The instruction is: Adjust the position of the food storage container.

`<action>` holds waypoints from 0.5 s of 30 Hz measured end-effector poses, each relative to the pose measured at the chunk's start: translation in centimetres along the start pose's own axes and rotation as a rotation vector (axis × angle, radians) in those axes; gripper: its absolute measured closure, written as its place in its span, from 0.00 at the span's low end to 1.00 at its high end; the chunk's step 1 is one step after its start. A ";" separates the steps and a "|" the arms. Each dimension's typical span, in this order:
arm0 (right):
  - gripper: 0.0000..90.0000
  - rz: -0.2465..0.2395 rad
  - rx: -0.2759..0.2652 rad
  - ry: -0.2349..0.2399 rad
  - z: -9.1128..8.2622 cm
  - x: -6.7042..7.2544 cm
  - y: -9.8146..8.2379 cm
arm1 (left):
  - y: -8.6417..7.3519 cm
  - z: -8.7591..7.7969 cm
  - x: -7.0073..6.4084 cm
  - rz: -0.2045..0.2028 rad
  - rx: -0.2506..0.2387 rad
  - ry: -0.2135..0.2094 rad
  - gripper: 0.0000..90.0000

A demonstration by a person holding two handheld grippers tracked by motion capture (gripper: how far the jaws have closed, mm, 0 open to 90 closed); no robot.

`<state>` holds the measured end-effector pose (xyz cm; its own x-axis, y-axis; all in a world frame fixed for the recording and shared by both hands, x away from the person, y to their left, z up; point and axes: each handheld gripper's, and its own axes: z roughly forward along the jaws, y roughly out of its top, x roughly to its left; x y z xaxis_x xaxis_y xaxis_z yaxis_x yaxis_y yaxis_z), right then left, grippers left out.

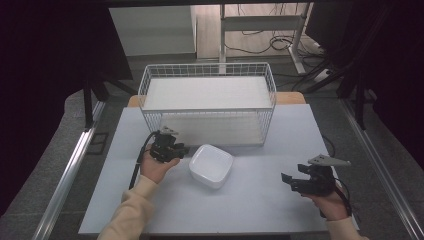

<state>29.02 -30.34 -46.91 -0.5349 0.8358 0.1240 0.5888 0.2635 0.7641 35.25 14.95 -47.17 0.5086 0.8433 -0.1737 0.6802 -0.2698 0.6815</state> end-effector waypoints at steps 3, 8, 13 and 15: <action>0.26 0.004 -0.001 -0.007 0.0 0.0 0.0 | 0.3 0.7 -0.1 -0.003 0.018 0.006 0.97; 0.26 0.005 0.006 -0.015 0.2 -0.1 -0.1 | 1.0 2.0 -0.6 0.037 0.052 -0.033 1.00; 0.27 0.010 0.009 -0.021 0.1 -0.3 -0.2 | 1.4 2.8 -0.7 0.089 0.086 -0.044 1.00; 0.27 0.010 0.010 -0.021 0.1 -0.3 -0.2 | 1.6 3.2 -0.8 0.117 0.100 -0.044 1.00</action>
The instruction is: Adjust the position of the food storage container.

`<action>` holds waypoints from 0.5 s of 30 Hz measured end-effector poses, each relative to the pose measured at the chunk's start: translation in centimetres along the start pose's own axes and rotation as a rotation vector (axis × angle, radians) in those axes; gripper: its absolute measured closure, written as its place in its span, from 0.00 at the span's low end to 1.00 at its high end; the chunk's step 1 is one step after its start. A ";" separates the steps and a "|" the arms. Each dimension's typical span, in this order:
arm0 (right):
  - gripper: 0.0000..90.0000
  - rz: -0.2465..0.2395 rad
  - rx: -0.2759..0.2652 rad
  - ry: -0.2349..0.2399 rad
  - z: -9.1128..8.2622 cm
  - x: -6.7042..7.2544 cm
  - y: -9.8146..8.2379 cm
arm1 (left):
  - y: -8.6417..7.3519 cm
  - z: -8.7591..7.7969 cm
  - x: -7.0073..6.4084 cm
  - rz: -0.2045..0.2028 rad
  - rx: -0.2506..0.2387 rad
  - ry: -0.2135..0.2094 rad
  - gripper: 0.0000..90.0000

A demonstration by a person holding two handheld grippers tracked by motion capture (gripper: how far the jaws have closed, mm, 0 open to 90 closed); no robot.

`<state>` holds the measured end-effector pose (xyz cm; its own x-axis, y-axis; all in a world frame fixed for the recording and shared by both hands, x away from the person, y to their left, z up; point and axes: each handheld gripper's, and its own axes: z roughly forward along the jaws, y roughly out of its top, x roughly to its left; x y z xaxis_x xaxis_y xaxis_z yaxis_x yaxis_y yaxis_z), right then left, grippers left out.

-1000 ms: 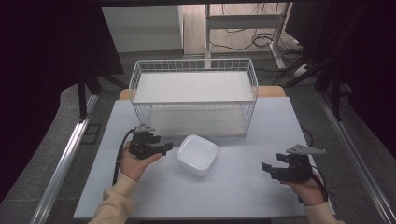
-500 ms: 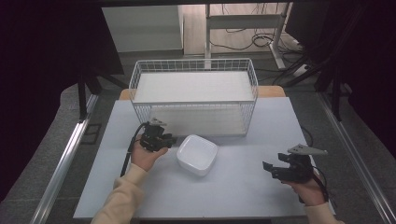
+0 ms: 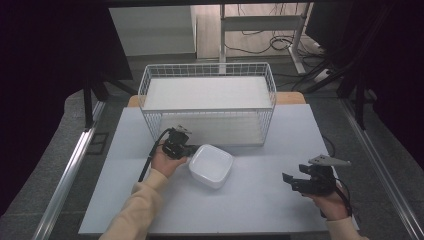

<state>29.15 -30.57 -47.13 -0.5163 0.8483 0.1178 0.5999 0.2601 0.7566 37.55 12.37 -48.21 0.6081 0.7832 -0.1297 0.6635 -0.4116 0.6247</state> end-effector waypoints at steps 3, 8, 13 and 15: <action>0.27 -0.001 0.001 0.000 0.0 0.0 0.0 | 0.3 0.3 0.1 0.013 0.002 -0.014 1.00; 0.27 0.000 0.005 -0.001 0.1 0.0 0.0 | 0.3 0.6 0.0 0.006 -0.013 -0.066 1.00; 0.27 0.002 0.005 0.002 0.1 0.1 0.0 | 0.5 1.1 -0.8 0.033 -0.014 -0.096 1.00; 0.27 0.002 0.005 0.005 0.1 0.1 0.0 | 0.5 1.2 -1.1 0.035 -0.016 -0.107 1.00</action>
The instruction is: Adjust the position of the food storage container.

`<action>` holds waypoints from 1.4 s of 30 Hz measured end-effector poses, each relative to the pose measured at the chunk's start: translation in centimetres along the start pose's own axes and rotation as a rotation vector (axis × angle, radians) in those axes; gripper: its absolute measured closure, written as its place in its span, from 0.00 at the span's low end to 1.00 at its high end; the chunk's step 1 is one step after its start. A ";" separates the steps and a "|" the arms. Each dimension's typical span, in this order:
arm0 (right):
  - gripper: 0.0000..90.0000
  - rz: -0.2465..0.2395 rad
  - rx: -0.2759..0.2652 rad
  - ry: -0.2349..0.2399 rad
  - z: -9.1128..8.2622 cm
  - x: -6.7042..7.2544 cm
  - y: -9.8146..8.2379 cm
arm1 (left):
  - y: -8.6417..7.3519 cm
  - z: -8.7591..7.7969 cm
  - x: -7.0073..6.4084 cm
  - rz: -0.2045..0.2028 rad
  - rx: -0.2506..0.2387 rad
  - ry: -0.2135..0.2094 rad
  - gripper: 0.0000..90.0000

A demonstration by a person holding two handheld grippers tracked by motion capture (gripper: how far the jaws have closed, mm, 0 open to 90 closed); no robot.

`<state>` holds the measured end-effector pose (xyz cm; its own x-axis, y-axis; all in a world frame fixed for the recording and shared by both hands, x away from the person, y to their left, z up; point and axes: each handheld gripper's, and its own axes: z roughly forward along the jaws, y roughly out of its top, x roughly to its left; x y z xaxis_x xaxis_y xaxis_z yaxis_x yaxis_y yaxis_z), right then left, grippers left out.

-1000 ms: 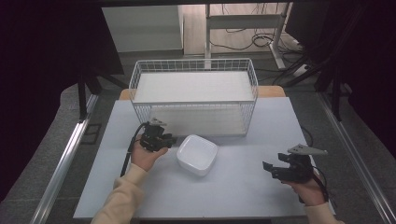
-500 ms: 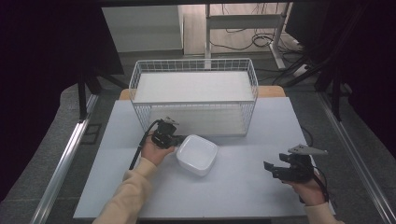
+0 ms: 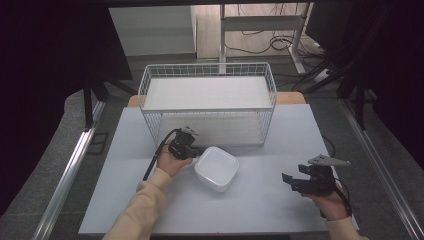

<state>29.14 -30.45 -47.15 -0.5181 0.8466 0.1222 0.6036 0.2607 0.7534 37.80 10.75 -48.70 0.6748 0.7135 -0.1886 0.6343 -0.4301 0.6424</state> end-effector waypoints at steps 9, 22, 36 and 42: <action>0.27 -0.003 0.002 0.009 0.1 0.0 0.0 | 0.7 0.8 -1.9 0.054 0.015 -0.039 1.00; 0.27 0.000 -0.004 0.008 -0.1 -0.2 0.0 | 1.1 -0.2 -3.0 0.067 -0.023 -0.009 1.00; 0.28 -0.013 0.002 0.023 0.0 0.4 0.1 | -3.6 -7.6 -3.0 -0.085 -0.143 0.059 0.61; 0.29 -0.024 0.010 0.043 0.1 0.5 0.1 | -6.0 -8.9 -3.6 -0.112 -0.146 0.067 0.42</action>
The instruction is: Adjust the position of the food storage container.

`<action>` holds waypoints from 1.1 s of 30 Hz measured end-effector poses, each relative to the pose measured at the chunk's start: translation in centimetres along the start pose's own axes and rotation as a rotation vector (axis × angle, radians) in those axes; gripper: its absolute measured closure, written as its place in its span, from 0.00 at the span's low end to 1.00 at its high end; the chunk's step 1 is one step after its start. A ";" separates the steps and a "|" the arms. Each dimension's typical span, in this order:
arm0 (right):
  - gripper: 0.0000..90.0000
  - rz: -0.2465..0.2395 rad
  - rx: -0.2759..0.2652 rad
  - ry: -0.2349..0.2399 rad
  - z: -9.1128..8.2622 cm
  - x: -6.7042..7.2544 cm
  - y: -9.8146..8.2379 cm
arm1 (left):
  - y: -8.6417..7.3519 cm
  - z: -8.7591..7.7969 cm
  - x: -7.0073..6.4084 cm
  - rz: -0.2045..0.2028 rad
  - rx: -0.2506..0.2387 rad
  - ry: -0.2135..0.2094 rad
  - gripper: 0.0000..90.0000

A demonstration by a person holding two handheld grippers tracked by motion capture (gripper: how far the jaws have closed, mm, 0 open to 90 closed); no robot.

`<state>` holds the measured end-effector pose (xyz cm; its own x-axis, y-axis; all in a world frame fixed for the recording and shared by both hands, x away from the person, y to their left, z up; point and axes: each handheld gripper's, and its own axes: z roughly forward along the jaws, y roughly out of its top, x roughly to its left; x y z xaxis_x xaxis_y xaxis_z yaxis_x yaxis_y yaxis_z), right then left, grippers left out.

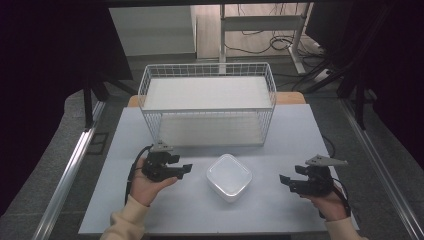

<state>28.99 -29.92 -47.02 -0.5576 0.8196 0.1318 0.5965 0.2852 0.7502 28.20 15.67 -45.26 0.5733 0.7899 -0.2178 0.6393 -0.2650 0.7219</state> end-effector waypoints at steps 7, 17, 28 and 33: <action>0.31 -0.011 -0.004 0.010 0.1 0.1 0.4 | -2.0 -0.6 0.5 -0.029 0.030 0.028 0.36; 0.36 -0.001 -0.003 0.042 0.1 0.3 1.3 | -2.4 -0.5 1.0 -0.038 0.041 0.031 0.33; 0.50 0.018 0.074 0.076 2.3 0.6 4.7 | -2.5 -1.0 1.7 -0.045 0.033 0.018 0.32; 0.58 0.005 0.101 0.080 3.4 0.9 5.3 | -2.5 -1.0 1.8 -0.047 0.034 0.019 0.32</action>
<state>33.66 -25.99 -45.10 -0.5959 0.7803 0.1898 0.6524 0.3325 0.6811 27.13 18.31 -46.81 0.5327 0.8120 -0.2385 0.6824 -0.2455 0.6885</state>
